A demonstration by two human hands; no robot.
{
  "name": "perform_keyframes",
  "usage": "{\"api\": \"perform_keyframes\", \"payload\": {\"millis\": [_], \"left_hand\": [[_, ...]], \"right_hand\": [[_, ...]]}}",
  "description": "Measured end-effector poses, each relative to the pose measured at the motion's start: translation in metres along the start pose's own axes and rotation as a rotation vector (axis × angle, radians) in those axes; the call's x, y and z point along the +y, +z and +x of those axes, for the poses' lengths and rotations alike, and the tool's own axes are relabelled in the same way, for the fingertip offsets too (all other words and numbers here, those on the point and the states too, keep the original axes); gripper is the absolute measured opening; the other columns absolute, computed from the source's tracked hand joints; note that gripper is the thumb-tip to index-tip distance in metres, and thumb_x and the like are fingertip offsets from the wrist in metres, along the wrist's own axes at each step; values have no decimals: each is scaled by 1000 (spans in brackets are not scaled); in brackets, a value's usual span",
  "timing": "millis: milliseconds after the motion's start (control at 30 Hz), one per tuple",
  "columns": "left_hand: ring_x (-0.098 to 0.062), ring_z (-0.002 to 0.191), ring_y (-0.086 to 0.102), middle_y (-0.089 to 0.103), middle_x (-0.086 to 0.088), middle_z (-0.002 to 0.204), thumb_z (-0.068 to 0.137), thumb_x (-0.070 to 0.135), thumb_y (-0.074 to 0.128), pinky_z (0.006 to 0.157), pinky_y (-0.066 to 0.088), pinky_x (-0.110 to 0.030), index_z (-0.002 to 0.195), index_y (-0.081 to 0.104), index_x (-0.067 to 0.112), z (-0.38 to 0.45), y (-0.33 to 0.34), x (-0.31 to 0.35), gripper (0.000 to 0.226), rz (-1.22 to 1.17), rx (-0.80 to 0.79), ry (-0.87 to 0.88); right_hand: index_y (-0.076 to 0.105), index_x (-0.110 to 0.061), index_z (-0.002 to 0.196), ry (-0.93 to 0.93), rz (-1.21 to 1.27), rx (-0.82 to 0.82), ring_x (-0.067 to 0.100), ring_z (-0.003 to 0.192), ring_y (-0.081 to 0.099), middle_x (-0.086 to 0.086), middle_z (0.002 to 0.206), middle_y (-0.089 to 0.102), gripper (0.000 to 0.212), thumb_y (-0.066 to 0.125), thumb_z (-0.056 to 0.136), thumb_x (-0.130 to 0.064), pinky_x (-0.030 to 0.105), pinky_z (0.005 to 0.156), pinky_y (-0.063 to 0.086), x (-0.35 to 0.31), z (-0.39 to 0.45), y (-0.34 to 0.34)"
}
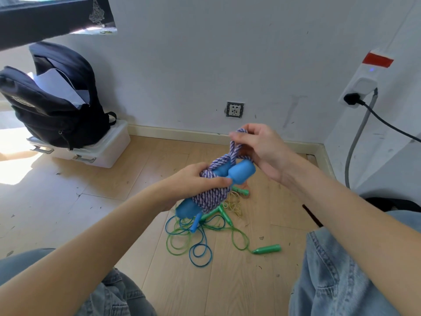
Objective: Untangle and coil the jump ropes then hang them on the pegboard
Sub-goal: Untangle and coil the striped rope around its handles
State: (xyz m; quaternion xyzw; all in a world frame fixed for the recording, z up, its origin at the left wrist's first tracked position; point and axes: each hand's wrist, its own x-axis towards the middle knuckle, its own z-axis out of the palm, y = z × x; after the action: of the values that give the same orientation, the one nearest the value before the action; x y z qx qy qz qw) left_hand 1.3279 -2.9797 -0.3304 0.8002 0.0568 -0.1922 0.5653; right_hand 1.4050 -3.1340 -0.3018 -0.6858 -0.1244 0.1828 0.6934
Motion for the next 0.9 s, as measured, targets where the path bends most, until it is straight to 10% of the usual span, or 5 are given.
{"api": "perform_keyframes", "payload": {"millis": [233,633,900], "left_hand": [[-18,74,65,66,-10,98,80,31,68,64,54,-30,110,54,11,8,45,1,38,-343,138,-47],[-17,77,66,64,-6,93,78,31,69,68,56,-35,100,50,17,10,34,-3,32,-117,236,67],[-22,91,63,66,-9,99,82,42,64,84,51,-40,107,60,9,48,35,-28,41,242,165,-48]], "right_hand": [[45,-14,68,48,-3,423,16,62,50,3,68,50,26,65,83,-6,31,63,47,28,28,-20],[43,-11,77,169,106,421,13,56,50,6,71,50,20,57,91,-12,16,40,44,47,22,-35],[33,-17,73,193,-161,551,22,77,50,9,84,46,25,44,96,-23,40,67,51,105,21,-31]]}}
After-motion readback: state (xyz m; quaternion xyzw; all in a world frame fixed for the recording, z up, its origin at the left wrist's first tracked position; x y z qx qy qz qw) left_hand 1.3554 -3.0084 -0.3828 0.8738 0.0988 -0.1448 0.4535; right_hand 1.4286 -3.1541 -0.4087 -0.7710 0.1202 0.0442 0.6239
